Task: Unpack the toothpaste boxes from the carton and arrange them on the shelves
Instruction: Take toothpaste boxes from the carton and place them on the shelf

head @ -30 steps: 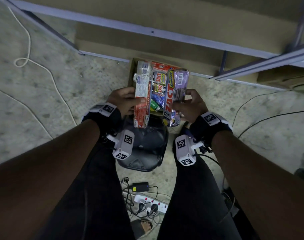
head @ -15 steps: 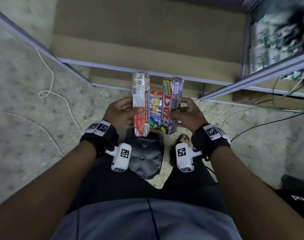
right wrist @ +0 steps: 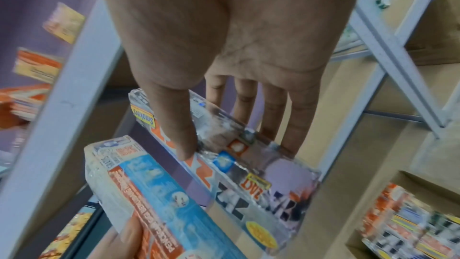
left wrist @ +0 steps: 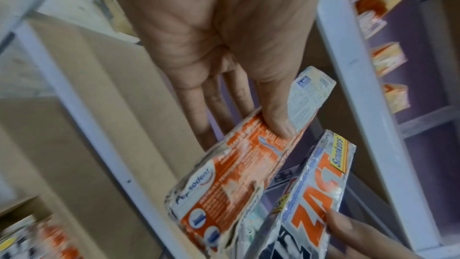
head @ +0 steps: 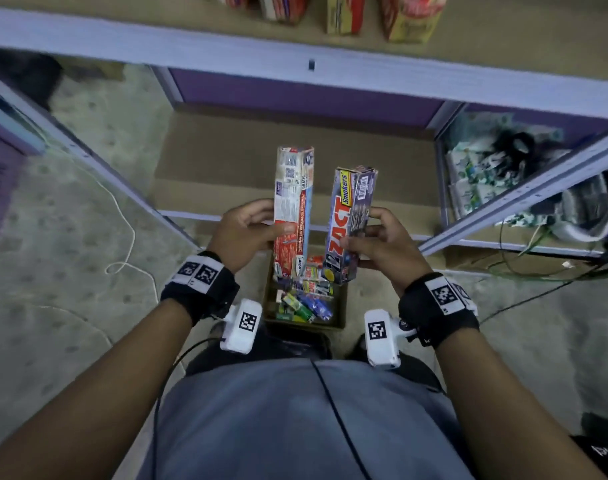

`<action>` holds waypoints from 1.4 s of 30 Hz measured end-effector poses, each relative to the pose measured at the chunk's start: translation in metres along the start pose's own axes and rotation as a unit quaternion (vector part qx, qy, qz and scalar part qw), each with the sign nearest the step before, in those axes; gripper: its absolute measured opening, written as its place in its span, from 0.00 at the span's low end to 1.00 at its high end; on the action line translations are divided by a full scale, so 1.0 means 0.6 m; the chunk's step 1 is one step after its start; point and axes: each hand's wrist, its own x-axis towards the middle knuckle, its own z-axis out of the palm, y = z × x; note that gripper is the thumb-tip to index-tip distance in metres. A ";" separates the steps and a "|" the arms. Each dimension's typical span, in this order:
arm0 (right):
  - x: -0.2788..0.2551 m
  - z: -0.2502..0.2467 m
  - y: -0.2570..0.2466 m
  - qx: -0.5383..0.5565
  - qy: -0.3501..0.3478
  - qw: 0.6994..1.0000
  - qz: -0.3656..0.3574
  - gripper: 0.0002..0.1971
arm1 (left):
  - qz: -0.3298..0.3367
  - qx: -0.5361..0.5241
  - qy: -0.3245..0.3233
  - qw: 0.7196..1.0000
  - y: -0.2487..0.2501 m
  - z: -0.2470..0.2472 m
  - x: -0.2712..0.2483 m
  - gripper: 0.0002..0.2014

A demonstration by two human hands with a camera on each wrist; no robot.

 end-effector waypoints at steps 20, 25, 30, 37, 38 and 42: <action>-0.026 -0.047 -0.383 -0.064 0.061 0.969 -0.232 0.22 | 0.252 0.102 0.013 0.962 0.438 -0.009 0.072 0.16; -0.006 -0.048 -0.469 -0.109 0.065 0.967 -0.223 0.18 | 0.234 0.129 0.049 0.963 0.513 -0.027 0.083 0.19; 0.038 -0.051 -0.529 -0.164 0.102 0.959 -0.206 0.13 | 0.212 0.166 0.082 0.960 0.569 -0.056 0.112 0.19; 0.100 -0.037 -0.564 -0.306 0.133 0.922 -0.198 0.14 | 0.150 0.256 0.179 0.938 0.601 -0.109 0.193 0.15; 0.108 -0.035 -0.565 -0.324 0.137 0.915 -0.200 0.15 | 0.139 0.278 0.184 0.932 0.601 -0.114 0.202 0.16; 0.132 -0.024 -0.561 -0.406 0.168 0.873 -0.210 0.29 | 0.095 0.416 0.204 0.881 0.590 -0.122 0.223 0.19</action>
